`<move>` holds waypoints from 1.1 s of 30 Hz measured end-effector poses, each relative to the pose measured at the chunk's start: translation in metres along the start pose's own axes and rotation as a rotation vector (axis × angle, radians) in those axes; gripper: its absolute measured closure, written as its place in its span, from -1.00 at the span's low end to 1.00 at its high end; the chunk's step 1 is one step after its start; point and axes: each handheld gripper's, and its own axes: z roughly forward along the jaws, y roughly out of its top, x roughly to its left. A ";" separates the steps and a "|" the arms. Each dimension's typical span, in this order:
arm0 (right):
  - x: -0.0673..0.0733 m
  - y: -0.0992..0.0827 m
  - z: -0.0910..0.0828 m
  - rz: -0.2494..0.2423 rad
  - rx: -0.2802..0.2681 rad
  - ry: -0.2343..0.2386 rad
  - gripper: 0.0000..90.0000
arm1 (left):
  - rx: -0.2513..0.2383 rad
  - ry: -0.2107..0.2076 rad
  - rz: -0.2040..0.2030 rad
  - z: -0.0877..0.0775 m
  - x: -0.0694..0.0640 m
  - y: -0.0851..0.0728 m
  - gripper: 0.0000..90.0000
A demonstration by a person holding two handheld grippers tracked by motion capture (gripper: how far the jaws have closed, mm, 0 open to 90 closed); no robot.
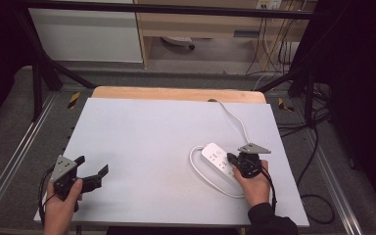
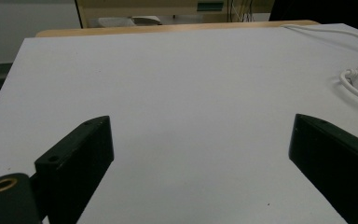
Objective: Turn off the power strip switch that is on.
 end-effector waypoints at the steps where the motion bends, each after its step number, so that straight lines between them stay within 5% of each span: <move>1: 0.000 0.000 0.000 0.002 0.002 -0.002 1.00 | 0.000 -0.002 0.001 0.000 0.000 0.000 -0.86; 33: 0.000 -0.001 0.000 0.012 -0.004 -0.003 1.00 | 0.004 0.005 -0.003 0.000 0.001 -0.001 -0.87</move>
